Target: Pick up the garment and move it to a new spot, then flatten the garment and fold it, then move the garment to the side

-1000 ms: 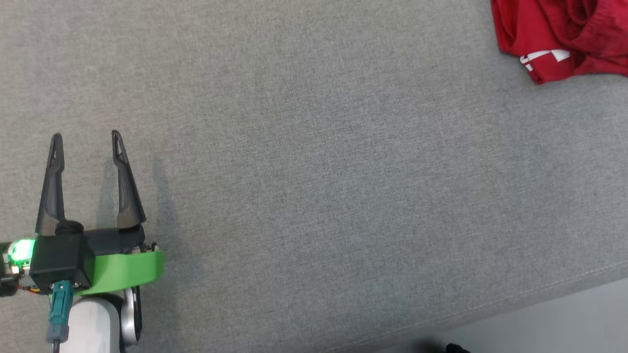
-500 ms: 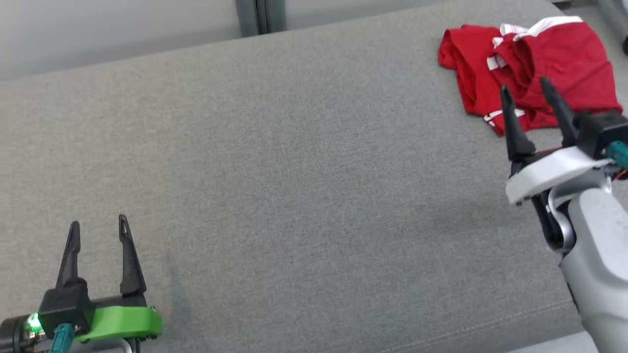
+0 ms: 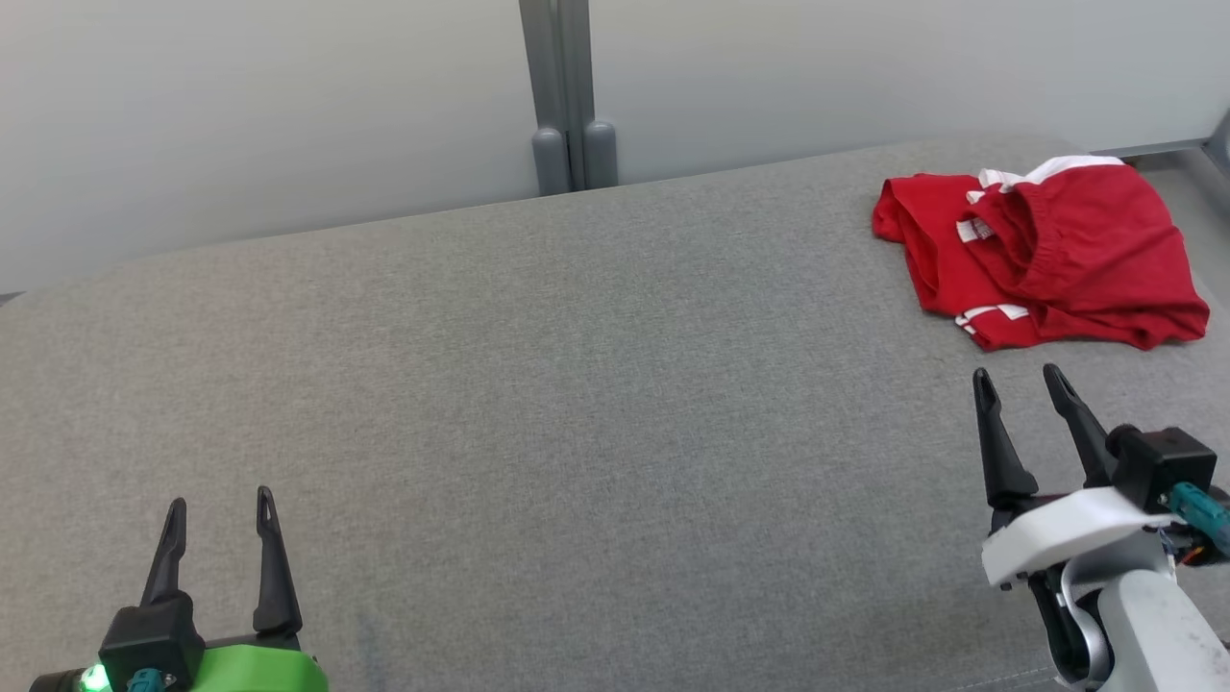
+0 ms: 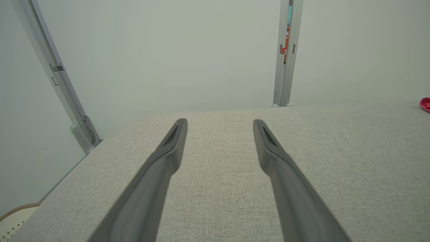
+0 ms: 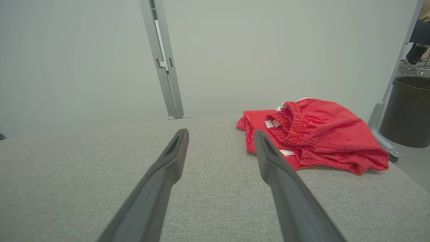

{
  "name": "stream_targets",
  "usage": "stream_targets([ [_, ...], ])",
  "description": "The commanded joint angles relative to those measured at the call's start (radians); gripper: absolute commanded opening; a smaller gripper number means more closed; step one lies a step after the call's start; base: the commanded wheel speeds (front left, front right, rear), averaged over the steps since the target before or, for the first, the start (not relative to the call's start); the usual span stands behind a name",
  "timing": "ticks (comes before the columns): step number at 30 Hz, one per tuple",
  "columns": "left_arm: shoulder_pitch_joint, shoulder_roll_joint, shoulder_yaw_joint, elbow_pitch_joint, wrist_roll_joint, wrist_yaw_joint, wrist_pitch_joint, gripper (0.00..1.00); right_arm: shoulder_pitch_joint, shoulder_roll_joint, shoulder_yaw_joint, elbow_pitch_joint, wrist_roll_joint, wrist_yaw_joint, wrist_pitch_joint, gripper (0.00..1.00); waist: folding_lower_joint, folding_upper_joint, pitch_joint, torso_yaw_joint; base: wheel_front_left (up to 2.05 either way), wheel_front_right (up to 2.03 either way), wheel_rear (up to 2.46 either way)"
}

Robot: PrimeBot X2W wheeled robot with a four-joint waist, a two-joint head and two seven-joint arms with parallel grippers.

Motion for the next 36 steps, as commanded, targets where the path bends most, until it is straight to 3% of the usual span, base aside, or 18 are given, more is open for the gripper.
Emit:
stream_targets([
  [1,0.004,0.0,0.0,0.01,0.004,-0.008,-0.002,1.0,0.031,0.011,-0.014,-0.014,-0.011,-0.001,-0.002,1.0,0.0001,0.0,-0.021,0.028,0.0,0.0,0.0],
  [5,-0.019,0.005,-0.005,0.017,0.0,-0.033,-0.002,1.0,0.098,0.037,-0.052,-0.053,-0.036,-0.001,-0.002,1.0,0.0001,0.0,-0.026,0.05,0.0,0.0,0.0],
  [13,-0.04,0.009,-0.011,0.019,0.016,-0.043,-0.003,1.0,0.191,0.087,-0.103,-0.125,-0.064,-0.001,-0.002,1.0,0.0001,0.0,-0.035,0.097,0.0,0.0,0.0],
  [24,-0.064,0.008,-0.015,0.036,0.018,-0.057,-0.003,1.0,0.219,0.131,-0.064,-0.215,-0.097,-0.001,0.021,1.0,0.0001,0.0,-0.039,0.115,0.0,0.0,0.0],
  [36,-0.068,-0.006,-0.017,0.061,0.008,-0.062,-0.003,1.0,0.223,0.148,-0.019,-0.221,-0.095,-0.001,0.052,1.0,0.0001,0.0,-0.038,0.115,0.0,0.0,0.0],
])
